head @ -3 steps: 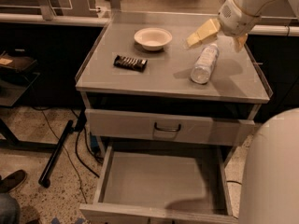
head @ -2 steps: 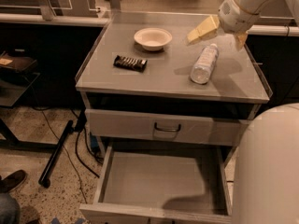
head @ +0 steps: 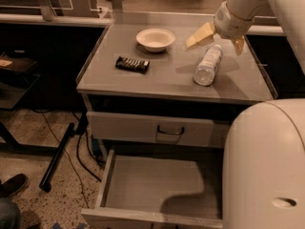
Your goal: Place blue plastic bottle into middle drawer
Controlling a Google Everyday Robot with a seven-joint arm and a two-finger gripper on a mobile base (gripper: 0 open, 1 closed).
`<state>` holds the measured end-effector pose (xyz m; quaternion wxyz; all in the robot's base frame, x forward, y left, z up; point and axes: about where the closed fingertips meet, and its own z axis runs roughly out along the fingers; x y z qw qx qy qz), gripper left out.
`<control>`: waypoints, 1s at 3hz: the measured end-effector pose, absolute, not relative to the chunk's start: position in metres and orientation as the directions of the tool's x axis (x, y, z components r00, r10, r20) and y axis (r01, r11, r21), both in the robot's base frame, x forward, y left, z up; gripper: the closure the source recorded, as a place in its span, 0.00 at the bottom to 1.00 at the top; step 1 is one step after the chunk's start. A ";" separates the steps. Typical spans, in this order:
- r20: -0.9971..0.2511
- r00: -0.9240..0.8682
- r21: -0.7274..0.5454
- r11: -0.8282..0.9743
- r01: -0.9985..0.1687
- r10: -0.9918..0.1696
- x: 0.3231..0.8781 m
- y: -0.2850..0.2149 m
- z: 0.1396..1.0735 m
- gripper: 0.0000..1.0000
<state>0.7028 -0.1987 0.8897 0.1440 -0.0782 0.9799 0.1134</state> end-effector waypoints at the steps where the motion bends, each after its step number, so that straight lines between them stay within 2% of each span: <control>1: -0.282 -0.955 0.179 0.973 -0.147 -0.092 0.713 -0.207 0.876 0.00; 3: -0.248 -0.967 0.152 0.984 -0.092 -0.052 0.727 -0.221 0.848 0.00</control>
Offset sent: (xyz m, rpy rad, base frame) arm 0.0277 -0.0296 -0.0358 -0.0797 0.0607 -0.1043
